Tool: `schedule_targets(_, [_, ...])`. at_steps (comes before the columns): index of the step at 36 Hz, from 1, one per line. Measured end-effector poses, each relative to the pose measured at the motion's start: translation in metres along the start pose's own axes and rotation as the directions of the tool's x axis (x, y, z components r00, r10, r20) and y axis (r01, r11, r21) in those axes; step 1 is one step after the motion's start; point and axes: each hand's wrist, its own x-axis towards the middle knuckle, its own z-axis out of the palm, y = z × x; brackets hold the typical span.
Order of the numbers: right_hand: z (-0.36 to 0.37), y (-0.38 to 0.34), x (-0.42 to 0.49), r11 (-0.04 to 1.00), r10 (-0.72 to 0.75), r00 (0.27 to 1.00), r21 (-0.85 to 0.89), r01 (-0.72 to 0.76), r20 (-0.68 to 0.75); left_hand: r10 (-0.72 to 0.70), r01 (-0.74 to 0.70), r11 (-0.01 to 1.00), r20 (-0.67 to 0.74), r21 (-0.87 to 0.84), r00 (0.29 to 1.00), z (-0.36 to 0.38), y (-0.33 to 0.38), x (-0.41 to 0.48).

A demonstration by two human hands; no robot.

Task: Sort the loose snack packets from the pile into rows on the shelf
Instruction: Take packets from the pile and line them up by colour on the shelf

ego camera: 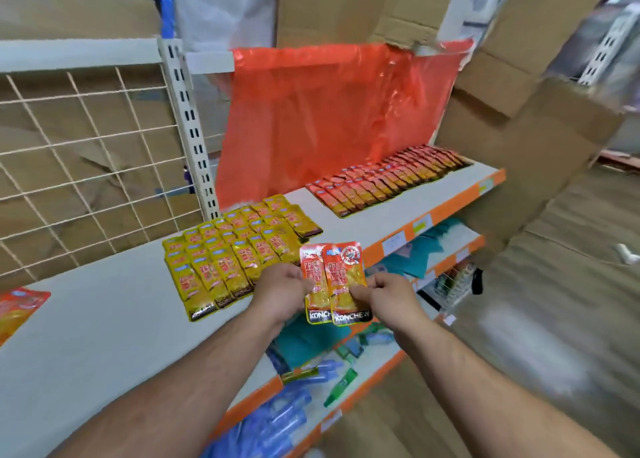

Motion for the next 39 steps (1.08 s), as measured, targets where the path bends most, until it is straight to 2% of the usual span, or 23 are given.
schedule_targets(9, [-0.053, -0.009, 0.089, 1.0, 0.013, 0.996, -0.019, -0.015, -0.088, 0.02, -0.02, 1.0, 0.044, -0.014, 0.999, 0.065, 0.048, 0.096])
schedule_targets(19, [-0.07, -0.022, 0.199, 1.0, 0.019, 0.996, 0.011, -0.018, -0.084, 0.022, -0.022, 0.999, 0.002, -0.043, 1.0, 0.097, 0.076, 0.188])
schedule_targets(27, [-0.076, -0.015, 0.264, 0.998, -0.001, 0.999, -0.06, 0.003, 0.041, -0.066, 0.061, 0.996, -0.07, -0.064, 0.995, 0.114, 0.079, 0.227])
schedule_targets(33, [-0.077, -0.006, 0.307, 0.997, 0.0, 0.979, -0.079, 0.017, 0.205, -0.096, 0.091, 0.995, -0.256, -0.03, 0.962, 0.129, 0.072, 0.241])
schedule_targets(39, [-0.08, 0.004, 0.34, 0.976, -0.026, 0.925, -0.19, 0.105, 0.38, -0.122, 0.183, 0.979, -0.463, 0.089, 0.878, 0.142, 0.063, 0.245])
